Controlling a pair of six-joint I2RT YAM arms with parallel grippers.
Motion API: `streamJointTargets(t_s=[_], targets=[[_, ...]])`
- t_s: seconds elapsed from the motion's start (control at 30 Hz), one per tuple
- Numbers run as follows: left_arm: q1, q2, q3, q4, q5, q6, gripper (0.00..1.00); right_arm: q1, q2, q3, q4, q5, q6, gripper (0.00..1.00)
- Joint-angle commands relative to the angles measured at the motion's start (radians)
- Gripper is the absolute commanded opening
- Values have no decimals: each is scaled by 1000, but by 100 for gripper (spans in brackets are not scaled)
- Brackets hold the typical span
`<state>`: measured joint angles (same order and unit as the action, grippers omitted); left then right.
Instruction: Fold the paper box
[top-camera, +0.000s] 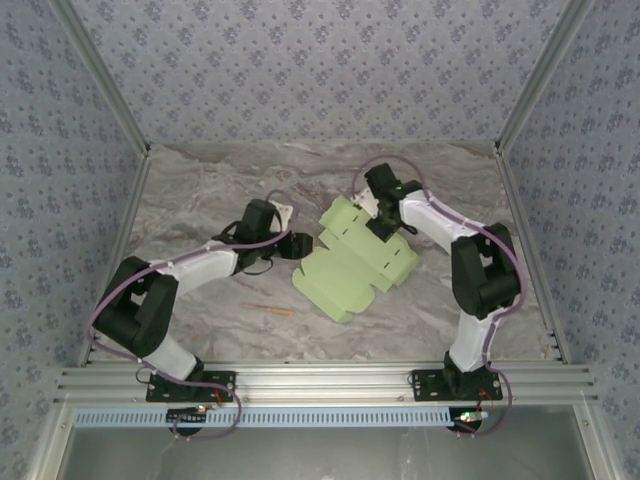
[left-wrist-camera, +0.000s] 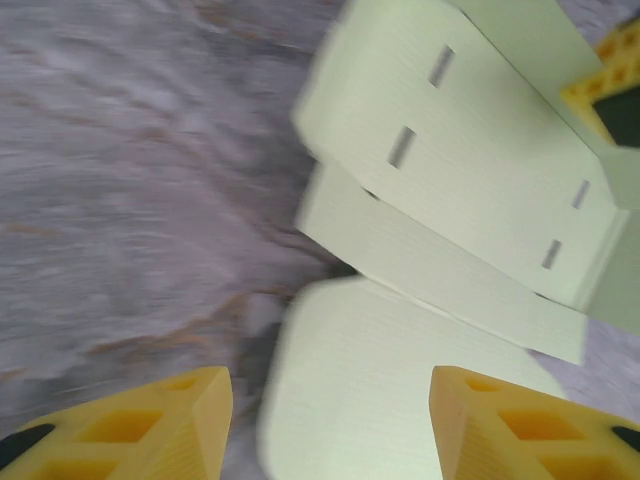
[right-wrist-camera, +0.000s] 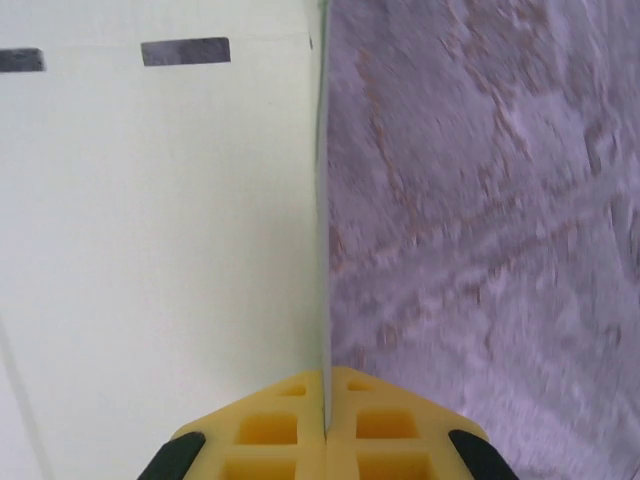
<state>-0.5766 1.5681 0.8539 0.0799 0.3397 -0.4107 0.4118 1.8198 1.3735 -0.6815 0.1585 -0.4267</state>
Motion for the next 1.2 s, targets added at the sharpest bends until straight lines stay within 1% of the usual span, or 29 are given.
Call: streamJointTargets(t_s=[0.0, 0.1, 0.2, 0.27, 0.43, 0.53, 0.67, 0.93, 1.17], targets=[[-76, 3, 22, 98, 55, -72, 51, -22, -42, 8, -158, -113, 177, 7], [-109, 69, 52, 182, 79, -153, 41, -42, -65, -29, -149, -169, 227, 8], [-131, 156, 118, 204, 96, -193, 33, -58, -85, -57, -129, -201, 243, 8], [-140, 216, 164, 200, 98, -213, 27, -61, -82, -59, -128, -197, 243, 8], [-146, 325, 237, 186, 117, -242, 17, -64, -76, -55, -122, -190, 238, 8], [-149, 360, 251, 170, 124, -242, 13, -65, -74, -54, -121, -188, 236, 8], [-154, 382, 244, 149, 127, -241, 10, -70, -72, -49, -125, -175, 229, 8], [-171, 431, 244, 154, 134, -246, 9, -69, -68, -51, -118, -171, 233, 8], [-174, 444, 237, 133, 90, -250, 6, -68, -73, -35, -125, -159, 238, 7]])
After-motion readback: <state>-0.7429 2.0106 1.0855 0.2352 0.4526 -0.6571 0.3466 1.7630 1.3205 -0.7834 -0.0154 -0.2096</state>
